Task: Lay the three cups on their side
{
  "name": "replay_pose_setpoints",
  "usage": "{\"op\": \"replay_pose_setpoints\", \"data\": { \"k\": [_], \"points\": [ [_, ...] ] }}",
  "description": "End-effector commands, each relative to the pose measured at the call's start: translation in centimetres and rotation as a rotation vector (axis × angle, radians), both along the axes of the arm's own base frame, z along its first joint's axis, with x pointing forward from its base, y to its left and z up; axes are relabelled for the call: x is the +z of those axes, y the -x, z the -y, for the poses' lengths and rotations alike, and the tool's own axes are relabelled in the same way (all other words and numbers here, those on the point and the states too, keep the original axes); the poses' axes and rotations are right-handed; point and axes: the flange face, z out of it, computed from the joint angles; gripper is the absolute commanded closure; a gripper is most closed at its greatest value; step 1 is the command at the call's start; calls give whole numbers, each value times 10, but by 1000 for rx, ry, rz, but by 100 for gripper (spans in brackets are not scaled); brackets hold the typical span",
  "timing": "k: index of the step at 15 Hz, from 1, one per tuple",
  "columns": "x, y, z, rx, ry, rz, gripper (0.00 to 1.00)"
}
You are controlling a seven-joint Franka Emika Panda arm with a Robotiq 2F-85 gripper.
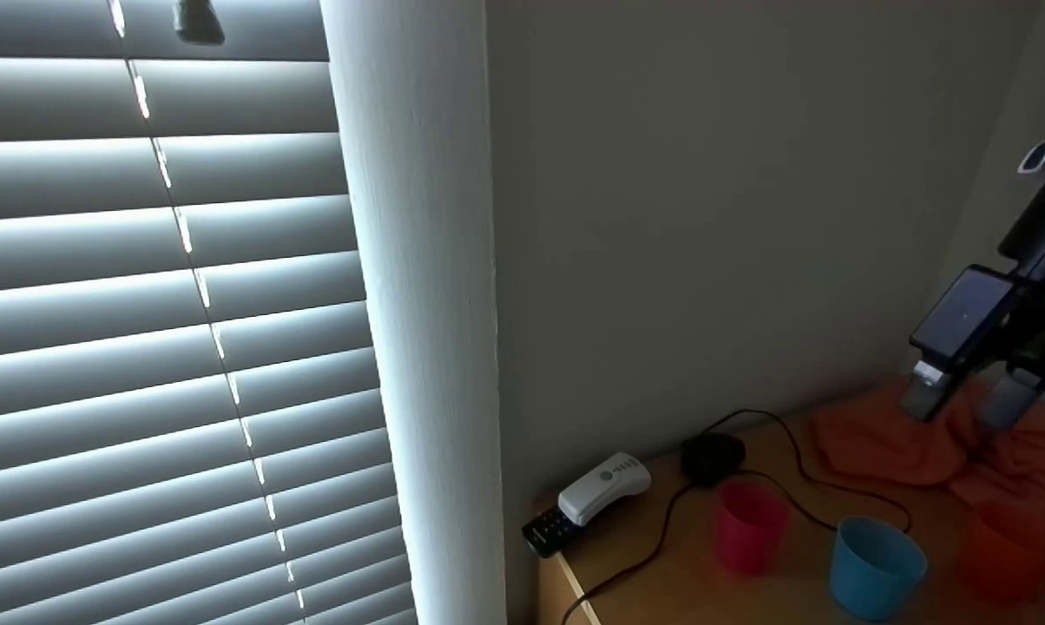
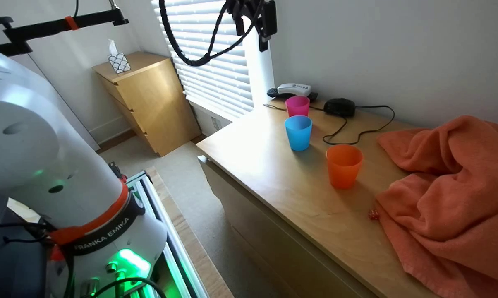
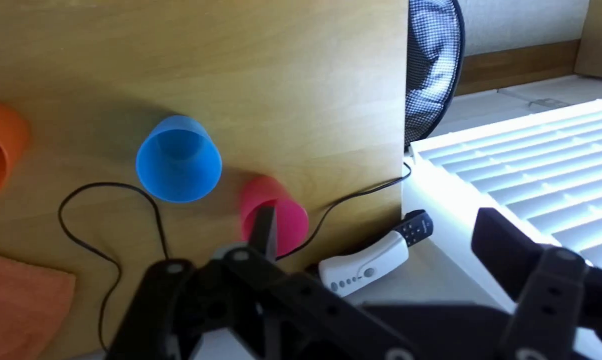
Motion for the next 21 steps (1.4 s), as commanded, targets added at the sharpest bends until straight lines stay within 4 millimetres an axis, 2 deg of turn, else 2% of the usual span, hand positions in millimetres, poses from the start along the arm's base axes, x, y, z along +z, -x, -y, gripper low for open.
{"op": "replay_pose_setpoints", "data": {
  "k": [1, 6, 13, 14, 15, 20, 21],
  "points": [
    [-16, -5, 32, -102, -3, -37, 0],
    [-45, -3, 75, -202, -18, -103, 0],
    [-84, 21, 137, -359, -55, -172, 0],
    [-87, 25, 141, -376, -66, -179, 0],
    [-79, 15, 133, -332, -56, -178, 0],
    [-78, 14, 133, -330, -55, -175, 0],
    [-82, 12, 140, -344, -35, -194, 0]
  ]
}}
